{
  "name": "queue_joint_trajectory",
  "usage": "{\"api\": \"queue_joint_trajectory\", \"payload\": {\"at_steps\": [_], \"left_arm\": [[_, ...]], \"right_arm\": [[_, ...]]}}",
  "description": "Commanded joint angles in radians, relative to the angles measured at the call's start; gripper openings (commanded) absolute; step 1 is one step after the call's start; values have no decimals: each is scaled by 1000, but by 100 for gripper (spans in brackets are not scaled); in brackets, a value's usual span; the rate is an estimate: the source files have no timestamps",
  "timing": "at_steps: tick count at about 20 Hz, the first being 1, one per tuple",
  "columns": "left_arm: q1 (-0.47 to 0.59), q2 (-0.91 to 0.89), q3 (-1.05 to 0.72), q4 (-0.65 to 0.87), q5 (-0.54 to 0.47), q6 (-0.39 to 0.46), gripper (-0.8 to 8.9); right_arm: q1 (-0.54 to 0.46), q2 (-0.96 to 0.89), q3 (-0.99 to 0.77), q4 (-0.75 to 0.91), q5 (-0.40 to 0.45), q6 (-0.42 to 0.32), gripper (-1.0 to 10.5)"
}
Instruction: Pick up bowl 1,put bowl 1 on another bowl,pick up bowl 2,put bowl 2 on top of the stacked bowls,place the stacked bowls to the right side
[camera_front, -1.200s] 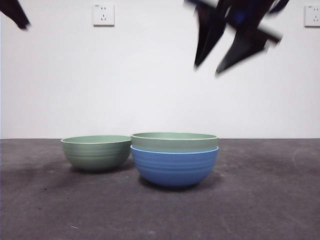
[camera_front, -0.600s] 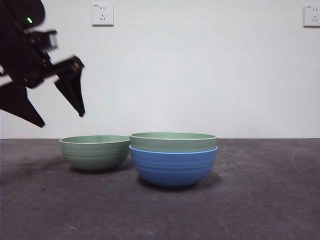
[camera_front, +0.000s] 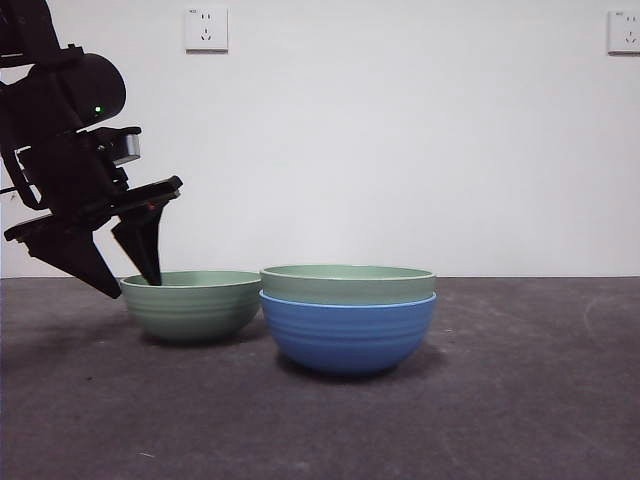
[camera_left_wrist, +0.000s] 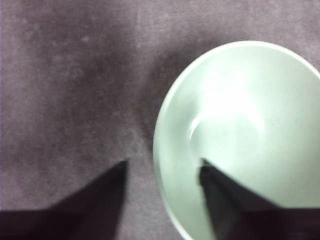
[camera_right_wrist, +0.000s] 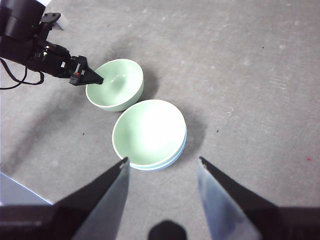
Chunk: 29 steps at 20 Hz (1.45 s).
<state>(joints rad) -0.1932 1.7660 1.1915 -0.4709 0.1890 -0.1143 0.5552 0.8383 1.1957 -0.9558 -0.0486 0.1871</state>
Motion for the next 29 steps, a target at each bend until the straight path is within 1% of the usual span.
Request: {"api": "queue_joint_trajectory", "payload": {"at_steps": [1, 3, 9, 13, 16, 18, 20, 22, 24, 26, 29], "left_arm": [[-5, 5, 1, -13, 0, -6, 48], [-6, 5, 1, -18, 0, -6, -12], [-3, 3, 8, -20, 7, -6, -8], [1, -64, 48, -66, 59, -5, -8], [-29, -142, 105, -123, 108, 15, -8], [-67, -184, 143, -164, 138, 37, -8], [-134, -195, 192, -220, 135, 55, -8], [-212, -194, 215, -229, 119, 63, -8], [-295, -189, 217, -193, 59, 63, -8], [-353, -168, 217, -171, 20, 63, -8], [-393, -104, 217, -167, -10, 66, -8]], "right_arm": [[2, -2, -1, 3, 3, 6, 225], [2, -2, -1, 3, 3, 6, 225], [2, -2, -1, 3, 3, 6, 225], [2, -2, -1, 3, 3, 6, 222], [2, -1, -1, 3, 3, 6, 222], [2, -1, -1, 3, 3, 6, 222], [2, -1, -1, 3, 3, 6, 222], [2, -1, -1, 2, 3, 6, 222], [2, -1, -1, -7, 3, 6, 222], [2, -1, -1, -19, 3, 6, 222], [2, -1, -1, -22, 3, 6, 222]]}}
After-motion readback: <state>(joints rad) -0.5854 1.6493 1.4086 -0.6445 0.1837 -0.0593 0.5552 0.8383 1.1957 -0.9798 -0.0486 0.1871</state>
